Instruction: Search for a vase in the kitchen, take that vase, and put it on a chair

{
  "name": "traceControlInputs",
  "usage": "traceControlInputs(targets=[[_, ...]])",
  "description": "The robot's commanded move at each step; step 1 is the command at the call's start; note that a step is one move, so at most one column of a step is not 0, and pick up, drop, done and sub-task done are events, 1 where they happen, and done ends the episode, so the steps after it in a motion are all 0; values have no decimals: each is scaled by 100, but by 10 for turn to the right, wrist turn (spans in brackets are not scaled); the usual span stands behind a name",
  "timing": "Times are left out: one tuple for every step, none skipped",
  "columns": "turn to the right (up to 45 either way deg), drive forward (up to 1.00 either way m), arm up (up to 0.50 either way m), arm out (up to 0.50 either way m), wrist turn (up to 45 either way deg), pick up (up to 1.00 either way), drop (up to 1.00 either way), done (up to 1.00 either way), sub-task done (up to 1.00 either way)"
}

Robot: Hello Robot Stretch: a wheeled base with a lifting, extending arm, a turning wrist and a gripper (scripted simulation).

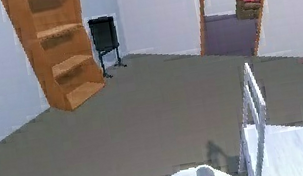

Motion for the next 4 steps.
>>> traceControlInputs(targets=[[240, 0, 0, 0, 0, 0, 0, 0, 0], [-180, 0, 0, 0, 0, 0, 0, 0, 0], [0, 0, 0, 48, 0, 0, 0, 0, 0], [0, 0, 0, 0, 450, 0, 0, 0, 0]])
